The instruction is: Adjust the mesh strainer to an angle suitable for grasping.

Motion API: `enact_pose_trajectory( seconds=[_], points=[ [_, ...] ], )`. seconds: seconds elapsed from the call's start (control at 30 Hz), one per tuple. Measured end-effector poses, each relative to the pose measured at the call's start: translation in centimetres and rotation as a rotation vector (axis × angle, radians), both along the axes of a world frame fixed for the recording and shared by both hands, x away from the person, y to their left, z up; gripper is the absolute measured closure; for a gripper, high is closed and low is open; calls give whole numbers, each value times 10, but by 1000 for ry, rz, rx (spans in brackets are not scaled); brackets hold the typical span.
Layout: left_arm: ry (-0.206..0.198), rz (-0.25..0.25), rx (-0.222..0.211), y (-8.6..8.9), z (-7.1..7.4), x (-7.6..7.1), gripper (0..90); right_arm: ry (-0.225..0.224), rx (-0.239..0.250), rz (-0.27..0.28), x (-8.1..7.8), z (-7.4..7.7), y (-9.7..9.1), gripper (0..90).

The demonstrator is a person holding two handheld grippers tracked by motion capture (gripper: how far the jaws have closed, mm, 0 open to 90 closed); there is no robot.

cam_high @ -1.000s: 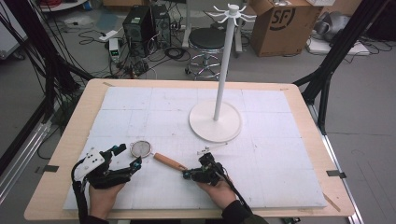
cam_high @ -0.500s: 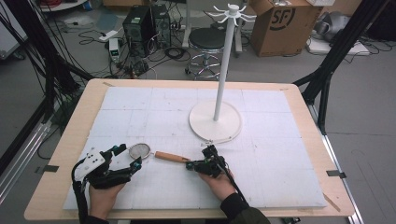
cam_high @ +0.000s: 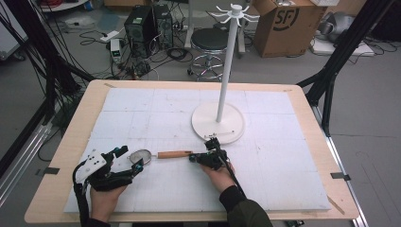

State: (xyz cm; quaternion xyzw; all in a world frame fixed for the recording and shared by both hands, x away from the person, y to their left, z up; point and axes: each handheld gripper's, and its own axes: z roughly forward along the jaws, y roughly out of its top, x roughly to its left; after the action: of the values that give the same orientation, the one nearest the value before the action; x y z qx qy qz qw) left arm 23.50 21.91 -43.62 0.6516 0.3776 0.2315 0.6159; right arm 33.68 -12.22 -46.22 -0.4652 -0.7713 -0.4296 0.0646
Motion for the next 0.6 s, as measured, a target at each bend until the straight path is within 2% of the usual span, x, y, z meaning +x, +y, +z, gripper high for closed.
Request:
enact_pose_trajectory(
  seconds=[0.37, 0.6],
  points=[
    [-1, -1, -1, 0, 0, 1, 197, 29, 30, -41, 18, -1, 3, 900],
    [0, 1, -2, 0, 0, 1, 197, 20, 19, -57, 28, -1, 9, 900]
  ],
)
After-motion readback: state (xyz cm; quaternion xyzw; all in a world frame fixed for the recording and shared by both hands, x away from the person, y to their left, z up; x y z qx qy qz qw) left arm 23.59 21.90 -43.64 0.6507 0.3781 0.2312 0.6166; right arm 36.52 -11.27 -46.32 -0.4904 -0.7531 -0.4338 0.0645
